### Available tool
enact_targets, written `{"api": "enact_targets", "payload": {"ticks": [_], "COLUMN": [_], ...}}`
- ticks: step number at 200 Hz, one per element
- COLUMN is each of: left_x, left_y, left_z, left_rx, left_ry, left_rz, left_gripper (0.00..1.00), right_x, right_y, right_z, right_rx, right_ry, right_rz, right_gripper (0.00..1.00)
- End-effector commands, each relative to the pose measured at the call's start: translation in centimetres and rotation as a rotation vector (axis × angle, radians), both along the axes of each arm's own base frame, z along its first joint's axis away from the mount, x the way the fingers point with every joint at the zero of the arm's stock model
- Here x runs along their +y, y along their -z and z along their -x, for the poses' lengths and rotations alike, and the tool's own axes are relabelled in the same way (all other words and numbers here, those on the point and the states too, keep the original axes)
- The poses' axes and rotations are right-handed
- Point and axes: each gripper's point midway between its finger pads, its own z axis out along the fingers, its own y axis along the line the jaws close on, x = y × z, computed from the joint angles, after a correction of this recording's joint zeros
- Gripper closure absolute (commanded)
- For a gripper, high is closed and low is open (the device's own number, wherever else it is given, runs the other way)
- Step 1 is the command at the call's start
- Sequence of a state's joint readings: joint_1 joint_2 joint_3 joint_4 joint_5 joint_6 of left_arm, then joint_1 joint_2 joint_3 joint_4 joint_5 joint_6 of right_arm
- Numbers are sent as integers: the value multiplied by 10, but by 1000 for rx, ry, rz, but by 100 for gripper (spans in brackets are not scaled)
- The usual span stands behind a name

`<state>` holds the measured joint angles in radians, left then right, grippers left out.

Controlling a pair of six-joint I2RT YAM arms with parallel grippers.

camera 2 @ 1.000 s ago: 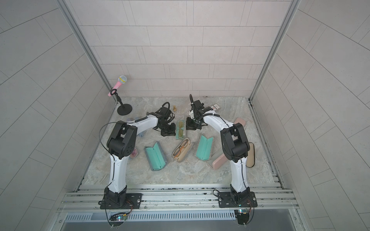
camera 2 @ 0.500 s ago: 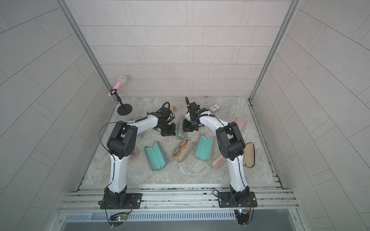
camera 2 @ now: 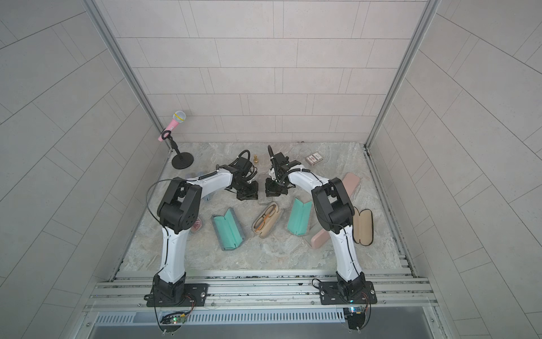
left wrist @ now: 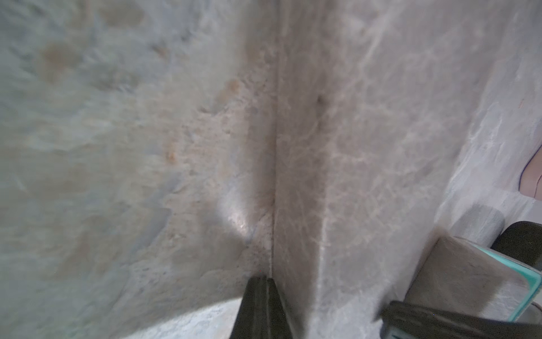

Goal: Close the glasses case
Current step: Close the glasses case at the center of the board, then move the glasses case to the center of the board.

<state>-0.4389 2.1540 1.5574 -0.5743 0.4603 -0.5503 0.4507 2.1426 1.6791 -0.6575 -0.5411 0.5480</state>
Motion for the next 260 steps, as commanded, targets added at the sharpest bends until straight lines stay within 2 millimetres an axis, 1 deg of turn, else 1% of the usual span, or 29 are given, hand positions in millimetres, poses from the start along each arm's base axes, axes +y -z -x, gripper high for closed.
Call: {"api": "enact_targets", "payload": {"ticks": [1,9,17,33,46,56,61,76,92,103,115,130,154,181,202,231,260], "left_x": [6,10,13,18,19,20,20,19,15,12,7,-1,-13,-23,-29,-25,-23], "left_y": [-29,-36,-43,-58,-69,-75,-77,-78,-78,-77,-77,-79,-77,-69,-60,-46,-39], "left_z": [-6,-7,-8,-9,-8,-9,-9,-6,-3,-1,1,3,2,0,-2,-5,-7], "left_rx": [-56,-70,-84,-115,-131,-144,-148,-146,-143,-146,-152,-162,-167,-160,-149,-126,-122], "left_ry": [-14,-18,-22,-24,-24,-24,-24,-19,-4,6,21,45,81,104,119,123,122], "left_rz": [-9,-18,-28,-44,-48,-47,-48,-48,-51,-57,-62,-77,-117,-146,-178,-246,-297], "left_gripper": [100,99,94,81,65,57,53,37,28,21,16,10,5,0,0,0,0], "right_x": [-2,-3,-4,-9,-13,-19,-22,-33,-46,-56,-66,-79,-94,-105,-110,-116,-118], "right_y": [-23,-28,-35,-47,-60,-68,-73,-85,-94,-97,-98,-95,-89,-86,-85,-81,-70], "right_z": [-1,-1,0,1,3,5,7,14,24,31,40,52,70,84,91,97,101], "right_rx": [-49,-59,-74,-98,-126,-147,-160,-194,-227,-244,-256,-260,-256,-258,-261,-253,-228], "right_ry": [10,10,11,18,24,31,33,46,62,76,84,98,114,125,128,134,133], "right_rz": [-4,-6,-11,-12,-13,-4,3,33,69,97,130,173,207,226,236,242,240], "right_gripper": [98,97,94,89,83,77,73,61,48,38,31,22,17,16,15,15,15]}}
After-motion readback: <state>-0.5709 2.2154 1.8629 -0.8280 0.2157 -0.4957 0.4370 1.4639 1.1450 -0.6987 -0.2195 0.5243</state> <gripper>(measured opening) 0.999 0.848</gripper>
